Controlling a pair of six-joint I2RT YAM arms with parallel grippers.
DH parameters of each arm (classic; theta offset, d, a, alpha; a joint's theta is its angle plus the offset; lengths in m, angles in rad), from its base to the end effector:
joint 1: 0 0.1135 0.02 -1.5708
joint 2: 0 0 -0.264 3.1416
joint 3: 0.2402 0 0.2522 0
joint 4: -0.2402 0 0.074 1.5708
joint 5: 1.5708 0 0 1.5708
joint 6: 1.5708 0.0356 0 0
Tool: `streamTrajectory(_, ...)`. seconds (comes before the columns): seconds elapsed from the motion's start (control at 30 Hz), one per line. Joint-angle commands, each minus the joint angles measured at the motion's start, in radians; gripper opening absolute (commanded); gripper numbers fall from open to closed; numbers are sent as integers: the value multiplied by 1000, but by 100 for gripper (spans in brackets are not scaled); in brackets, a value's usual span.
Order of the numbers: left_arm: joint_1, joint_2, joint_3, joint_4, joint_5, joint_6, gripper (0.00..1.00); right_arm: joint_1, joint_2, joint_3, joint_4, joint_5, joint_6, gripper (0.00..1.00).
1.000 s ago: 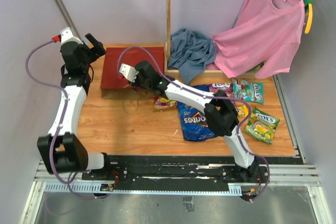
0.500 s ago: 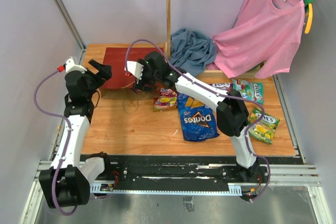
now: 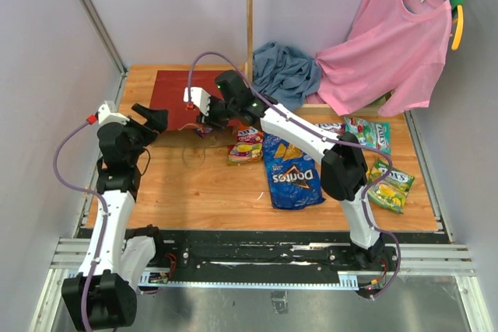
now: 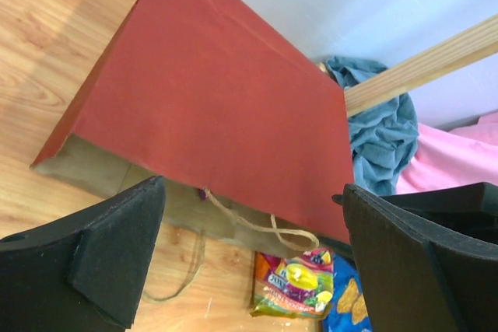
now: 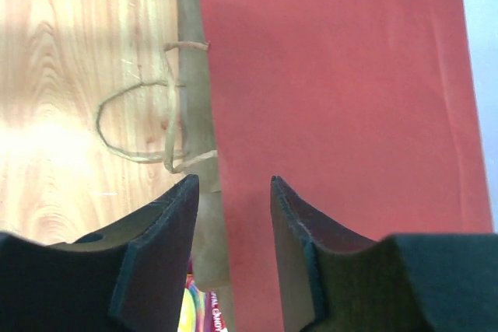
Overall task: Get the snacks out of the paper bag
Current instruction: Adjust the paper bag at the center of the board.
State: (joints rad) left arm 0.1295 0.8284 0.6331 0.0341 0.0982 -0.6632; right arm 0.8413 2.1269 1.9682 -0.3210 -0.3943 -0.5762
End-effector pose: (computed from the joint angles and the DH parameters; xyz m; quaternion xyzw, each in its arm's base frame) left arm 0.2002 0.0226 0.3018 -0.2644 0.7141 -0.2067 0.6143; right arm 0.3267 0.3860 0.3089 -0.6228 0.5703 0.2332 0.4822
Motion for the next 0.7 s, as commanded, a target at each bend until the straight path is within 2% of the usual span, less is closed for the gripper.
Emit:
streamTrajectory(0.0,3,-44,-37,-38,44,-13,100,-9,20,40,-16,-86,39,37)
streamTrajectory(0.07,3,-64,-66,-40,58,-26,100,-10,23,44,-16,-114,48,28)
streamTrajectory(0.13,3,-78,-97,-34,76,-45,100,-9,28,51,-15,-139,61,25)
streamTrajectory(0.17,3,-82,-114,-28,83,-56,100,-10,27,52,-15,-147,67,30)
streamTrajectory(0.23,4,-86,-144,-15,96,-72,100,-10,23,48,-11,-140,74,62)
streamTrajectory(0.27,4,-87,-154,-12,105,-78,100,-10,17,42,-10,-129,75,71)
streamTrajectory(0.37,3,-98,-166,-18,114,-82,100,-12,-26,-13,28,-86,75,78)
streamTrajectory(0.47,4,-109,-158,-43,95,-65,100,-26,-103,-135,98,-29,75,83)
streamTrajectory(0.57,4,-110,-143,-61,90,-55,100,-42,-179,-214,133,-35,81,87)
streamTrajectory(0.67,4,-108,-139,-58,95,-64,100,-32,-197,-225,133,-68,85,89)
